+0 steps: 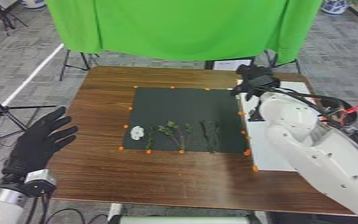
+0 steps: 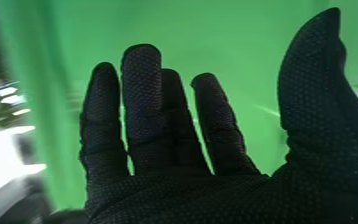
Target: Arrange flowers
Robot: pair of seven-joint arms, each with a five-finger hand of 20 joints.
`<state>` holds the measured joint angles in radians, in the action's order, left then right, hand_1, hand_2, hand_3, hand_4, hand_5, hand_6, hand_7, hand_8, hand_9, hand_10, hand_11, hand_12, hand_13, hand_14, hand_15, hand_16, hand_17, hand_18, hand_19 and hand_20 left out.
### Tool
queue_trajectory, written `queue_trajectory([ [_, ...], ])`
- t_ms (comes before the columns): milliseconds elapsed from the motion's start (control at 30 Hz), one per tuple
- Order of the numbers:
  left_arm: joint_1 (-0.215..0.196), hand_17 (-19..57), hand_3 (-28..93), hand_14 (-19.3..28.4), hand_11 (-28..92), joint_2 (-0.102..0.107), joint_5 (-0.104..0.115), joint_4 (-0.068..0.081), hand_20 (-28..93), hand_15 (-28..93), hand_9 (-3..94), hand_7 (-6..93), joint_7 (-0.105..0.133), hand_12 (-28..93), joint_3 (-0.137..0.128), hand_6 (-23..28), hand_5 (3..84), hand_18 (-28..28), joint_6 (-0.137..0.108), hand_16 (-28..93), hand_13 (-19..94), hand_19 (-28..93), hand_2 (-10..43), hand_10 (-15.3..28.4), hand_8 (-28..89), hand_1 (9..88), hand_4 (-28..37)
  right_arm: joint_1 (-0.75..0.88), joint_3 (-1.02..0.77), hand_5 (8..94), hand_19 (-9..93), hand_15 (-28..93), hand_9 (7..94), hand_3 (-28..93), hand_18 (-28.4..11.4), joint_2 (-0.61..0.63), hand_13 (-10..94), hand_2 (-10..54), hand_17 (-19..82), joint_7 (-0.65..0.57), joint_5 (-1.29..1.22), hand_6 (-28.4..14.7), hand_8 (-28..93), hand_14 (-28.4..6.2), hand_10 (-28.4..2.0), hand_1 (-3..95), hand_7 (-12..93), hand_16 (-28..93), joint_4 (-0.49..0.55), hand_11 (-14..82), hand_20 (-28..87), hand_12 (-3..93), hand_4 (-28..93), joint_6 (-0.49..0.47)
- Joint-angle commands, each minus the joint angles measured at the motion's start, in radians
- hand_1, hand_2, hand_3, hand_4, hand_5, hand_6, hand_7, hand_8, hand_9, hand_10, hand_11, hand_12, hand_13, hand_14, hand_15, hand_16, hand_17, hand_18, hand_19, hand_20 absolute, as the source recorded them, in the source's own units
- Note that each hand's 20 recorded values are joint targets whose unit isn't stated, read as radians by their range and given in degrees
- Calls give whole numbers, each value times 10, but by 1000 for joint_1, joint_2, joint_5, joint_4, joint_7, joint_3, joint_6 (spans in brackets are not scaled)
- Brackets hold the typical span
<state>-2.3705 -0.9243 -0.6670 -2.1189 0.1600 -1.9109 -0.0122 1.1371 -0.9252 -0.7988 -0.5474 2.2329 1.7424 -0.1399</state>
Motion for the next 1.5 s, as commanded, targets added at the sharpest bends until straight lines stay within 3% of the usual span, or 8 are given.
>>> queue_trajectory([
  [33,-8,-97,714,161,216,-13,-3,-1,122,402,227,199,-7,173,-1,39,267,215,8,-12,183,427,-32,119,-111,242,-283,173,-147,310,630,695,368,907,-220,164,430,-95,141,-74,25,-34,-149,-111,-144,216,331,182,-19,263,382,246,-278,-11],
  [433,-1,-96,714,161,216,-11,-4,5,122,402,228,200,-12,173,2,39,266,214,16,-13,183,426,-32,119,-111,242,-283,335,-280,366,600,692,419,909,-225,207,445,-95,134,-78,9,-28,-157,-107,-111,227,341,195,1,272,376,241,-282,-101],
  [633,-7,-97,715,161,217,-14,-3,3,123,402,227,200,-10,172,2,39,267,214,14,-13,183,425,-32,119,-112,242,-283,349,-280,366,592,679,426,910,-224,200,450,-95,132,-62,15,-27,-157,-102,-124,224,344,195,-10,253,372,231,-282,-109],
  [1067,-3,-97,714,161,217,-16,-3,1,123,403,228,200,-10,173,4,39,267,214,12,-12,184,426,-31,119,-111,242,-283,306,-209,421,592,698,527,903,-215,180,526,-95,147,-81,36,3,-180,-80,-95,254,383,239,-52,316,373,229,-282,-88],
  [1167,-3,-97,716,161,216,-16,-3,1,123,404,227,202,-9,173,3,39,267,214,12,-12,184,426,-32,118,-111,242,-283,304,-190,456,601,708,544,911,-205,183,570,-95,164,-95,41,17,-191,-68,-93,293,415,251,-67,321,371,226,-280,-2],
  [1267,-6,-97,715,161,215,-17,-3,0,123,403,227,202,-9,172,1,39,267,214,10,-13,184,426,-31,119,-112,242,-283,302,-178,518,621,705,683,868,-190,188,630,-82,192,-80,56,24,-80,-58,-75,382,493,279,-69,251,373,345,-282,61],
  [1333,-5,-97,715,161,215,-17,-4,1,123,403,228,202,-10,172,0,40,267,214,11,-13,184,426,-31,119,-112,242,-283,296,-172,633,645,699,807,841,-177,187,701,-43,227,-74,76,35,-30,-51,-62,440,510,281,-67,217,372,423,-280,75],
  [1500,-7,-97,716,161,218,-16,-3,-2,123,403,228,200,-7,173,-2,40,268,214,11,-13,184,426,-31,119,-111,241,-283,244,-140,675,653,700,833,854,-172,173,718,-56,237,-60,77,36,-33,-49,-62,446,498,287,-32,223,374,437,-282,86],
])
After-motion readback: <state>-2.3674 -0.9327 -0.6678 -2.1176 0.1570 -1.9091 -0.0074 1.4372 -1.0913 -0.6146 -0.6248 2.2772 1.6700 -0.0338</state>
